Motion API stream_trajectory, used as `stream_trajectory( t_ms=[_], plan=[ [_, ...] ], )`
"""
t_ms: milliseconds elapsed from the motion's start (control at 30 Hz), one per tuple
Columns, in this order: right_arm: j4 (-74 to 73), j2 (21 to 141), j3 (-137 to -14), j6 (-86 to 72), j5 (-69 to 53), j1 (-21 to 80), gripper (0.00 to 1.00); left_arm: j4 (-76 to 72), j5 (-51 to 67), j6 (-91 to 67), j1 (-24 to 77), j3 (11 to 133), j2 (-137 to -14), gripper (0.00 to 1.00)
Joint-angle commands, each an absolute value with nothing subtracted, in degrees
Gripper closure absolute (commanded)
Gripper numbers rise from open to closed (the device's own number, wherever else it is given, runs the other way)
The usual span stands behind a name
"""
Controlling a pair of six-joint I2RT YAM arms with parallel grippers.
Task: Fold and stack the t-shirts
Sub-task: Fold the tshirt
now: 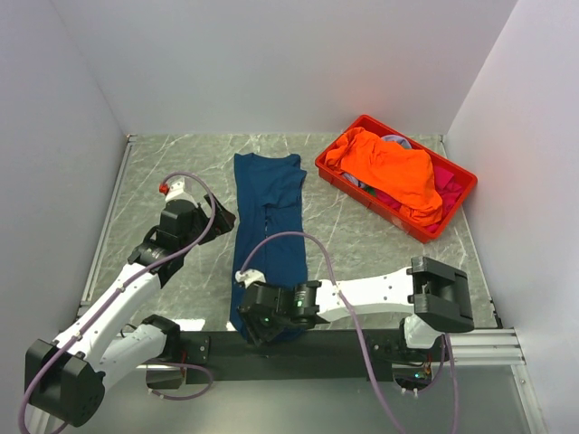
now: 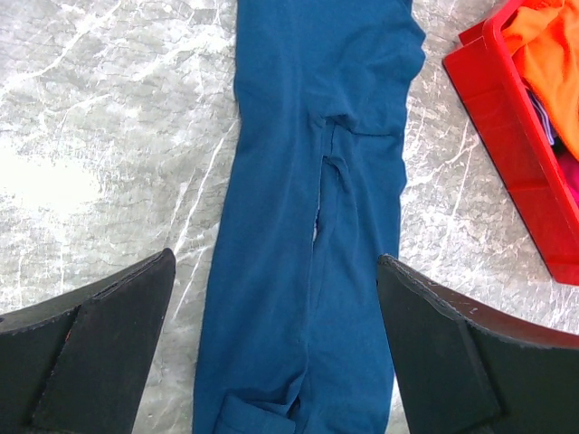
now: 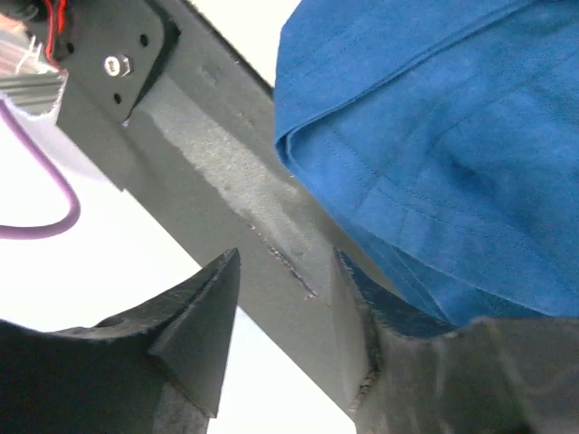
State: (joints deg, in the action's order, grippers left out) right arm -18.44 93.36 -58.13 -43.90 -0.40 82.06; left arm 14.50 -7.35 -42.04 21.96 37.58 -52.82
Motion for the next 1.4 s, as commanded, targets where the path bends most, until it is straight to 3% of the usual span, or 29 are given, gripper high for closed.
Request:
stream_trajectory(
  t_ms=[0, 233, 500, 1033, 1367],
  plan=[
    [-21.35, 91.33, -59.42, -44.65, 5.26, 82.27, 0.47, 13.18, -7.12, -41.04, 22.15, 37.18, -51.94, 0.00],
    [-22.50, 84.91, -53.53, -42.37, 11.51, 74.45, 0.44, 12.83, -6.94, -40.87, 22.15, 37.09, -52.56, 0.01],
    [-18.99, 85.78, -50.27, -39.55, 11.96, 67.94, 0.44, 12.83, -7.12, -40.69, 22.06, 37.18, -53.09, 0.01],
    [-20.92, 87.19, -50.54, -46.76, 6.07, 78.48, 0.46, 13.36, -7.82, -39.90, 22.06, 37.27, -53.09, 0.01],
    [-11.61, 87.89, -46.85, -45.70, -7.21, 79.10, 0.46, 14.06, -8.52, -39.82, 22.23, 36.91, -52.47, 0.01]
  ],
)
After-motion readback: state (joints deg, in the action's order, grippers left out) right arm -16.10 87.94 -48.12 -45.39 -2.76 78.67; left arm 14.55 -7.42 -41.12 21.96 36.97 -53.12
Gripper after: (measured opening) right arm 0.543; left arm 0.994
